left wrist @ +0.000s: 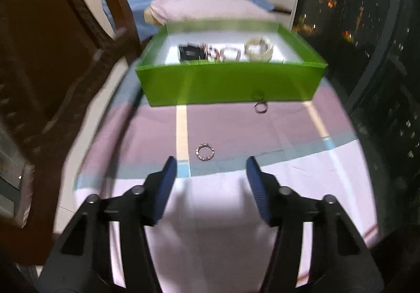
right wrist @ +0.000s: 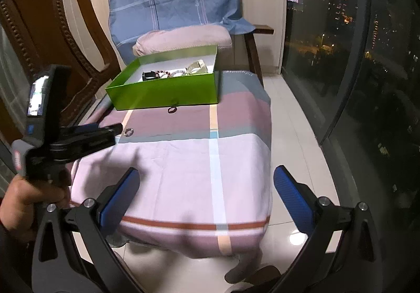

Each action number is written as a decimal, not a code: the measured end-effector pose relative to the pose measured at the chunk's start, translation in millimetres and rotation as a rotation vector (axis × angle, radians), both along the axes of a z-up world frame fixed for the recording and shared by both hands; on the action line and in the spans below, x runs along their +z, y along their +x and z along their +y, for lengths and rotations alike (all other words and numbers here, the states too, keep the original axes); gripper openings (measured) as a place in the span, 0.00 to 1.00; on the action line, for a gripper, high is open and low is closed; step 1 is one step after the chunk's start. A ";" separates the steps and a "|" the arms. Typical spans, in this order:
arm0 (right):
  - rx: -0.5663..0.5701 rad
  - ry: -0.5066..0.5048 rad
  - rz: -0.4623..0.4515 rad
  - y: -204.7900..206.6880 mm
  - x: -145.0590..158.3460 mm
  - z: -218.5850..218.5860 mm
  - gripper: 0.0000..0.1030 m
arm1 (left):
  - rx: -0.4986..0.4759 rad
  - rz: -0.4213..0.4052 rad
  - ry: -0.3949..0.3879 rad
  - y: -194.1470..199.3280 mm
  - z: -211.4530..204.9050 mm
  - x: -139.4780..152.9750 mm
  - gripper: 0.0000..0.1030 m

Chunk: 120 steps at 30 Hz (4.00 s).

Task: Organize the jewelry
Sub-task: 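Grasp the silver stone-set ring with the left gripper while the right grasps the thin dark ring, then carry the silver ring in the left gripper while the right carries the dark ring over the box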

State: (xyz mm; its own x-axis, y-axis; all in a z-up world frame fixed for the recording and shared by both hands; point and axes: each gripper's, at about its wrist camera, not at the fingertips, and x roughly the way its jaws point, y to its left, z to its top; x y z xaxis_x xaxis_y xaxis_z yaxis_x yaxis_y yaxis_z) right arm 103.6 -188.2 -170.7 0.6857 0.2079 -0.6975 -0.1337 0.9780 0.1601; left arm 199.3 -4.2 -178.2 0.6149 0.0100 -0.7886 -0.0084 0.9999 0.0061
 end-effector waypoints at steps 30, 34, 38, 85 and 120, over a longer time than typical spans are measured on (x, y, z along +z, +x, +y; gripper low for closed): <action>0.071 -0.150 0.120 201.5 -85.8 141.9 0.40 | -0.008 -0.188 -0.101 -42.6 58.7 79.3 0.18; 0.074 -0.138 0.130 204.5 -84.9 146.8 0.19 | -0.007 -0.185 -0.113 -44.2 63.1 79.7 0.18; 0.077 -0.094 0.140 188.5 -79.3 136.5 0.19 | -0.004 -0.185 -0.112 -47.7 63.7 82.3 0.18; 0.061 0.065 -0.252 -106.3 111.6 -1.0 0.19 | -0.039 -0.283 -0.104 -211.8 6.0 158.8 0.18; 0.114 0.086 -0.279 55.9 124.0 23.9 0.19 | -0.056 -0.238 -0.157 -48.8 28.5 175.5 0.19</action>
State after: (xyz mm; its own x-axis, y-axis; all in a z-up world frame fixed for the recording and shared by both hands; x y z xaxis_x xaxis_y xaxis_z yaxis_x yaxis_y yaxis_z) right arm 159.6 -164.3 -46.7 0.8169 0.3447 -0.4624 -0.2925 0.9386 0.1829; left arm 150.6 24.3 -2.6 0.7791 -0.1398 -0.6111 0.0639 0.9874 -0.1444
